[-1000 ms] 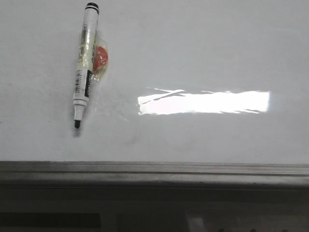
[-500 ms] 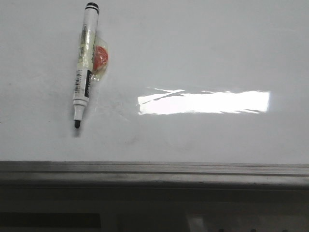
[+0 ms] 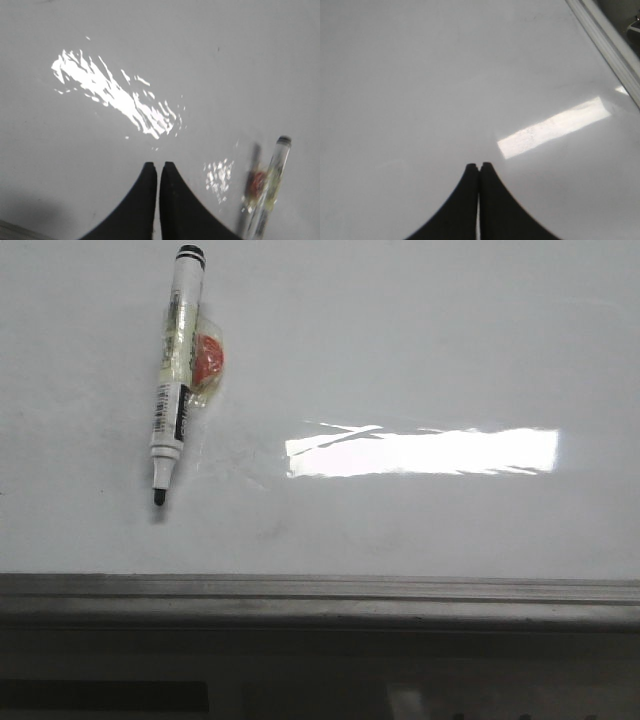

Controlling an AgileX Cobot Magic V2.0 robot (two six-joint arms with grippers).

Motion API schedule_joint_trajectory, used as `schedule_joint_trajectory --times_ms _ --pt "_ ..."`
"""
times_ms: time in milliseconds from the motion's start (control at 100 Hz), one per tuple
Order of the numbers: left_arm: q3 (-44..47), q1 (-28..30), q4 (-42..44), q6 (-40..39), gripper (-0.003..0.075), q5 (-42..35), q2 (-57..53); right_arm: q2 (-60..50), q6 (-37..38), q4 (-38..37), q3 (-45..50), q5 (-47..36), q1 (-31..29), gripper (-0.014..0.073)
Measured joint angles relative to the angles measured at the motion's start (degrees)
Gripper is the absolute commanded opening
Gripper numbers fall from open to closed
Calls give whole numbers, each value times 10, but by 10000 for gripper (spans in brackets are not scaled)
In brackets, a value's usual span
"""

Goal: Write number 6 on whiteboard

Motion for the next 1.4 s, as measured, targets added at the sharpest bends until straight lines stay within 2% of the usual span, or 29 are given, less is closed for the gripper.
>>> schedule_joint_trajectory --times_ms 80,170,380,500,580,690,730,820,1020,1240,1400 --pt "0 0 -49 0 -20 -27 0 0 0 15 -4 7 0 -64" --pt "-9 0 -43 15 -20 -26 0 0 -5 -10 -41 58 0 -64" --pt "-127 0 112 49 -20 44 55 35 -13 -150 -187 222 0 -64" --pt "-208 0 204 55 8 114 143 96 -51 -178 -256 298 0 -39" --pt "-253 0 238 56 125 168 215 137 -78 -181 -297 350 0 59" --pt "-305 0 257 69 331 234 299 182 -102 -181 -346 398 1 272" --pt "-318 0 258 76 374 255 327 191 -106 -181 -358 405 5 348" --pt "-331 -17 259 84 404 274 371 199 -108 -178 -373 412 16 412" --pt "-335 -107 230 105 403 262 418 210 -111 -171 -376 434 44 407" --pt "-336 -214 166 106 386 177 476 221 -111 -158 -376 436 53 407" --pt "-336 -266 136 107 386 124 540 228 -111 -156 -376 436 54 407"
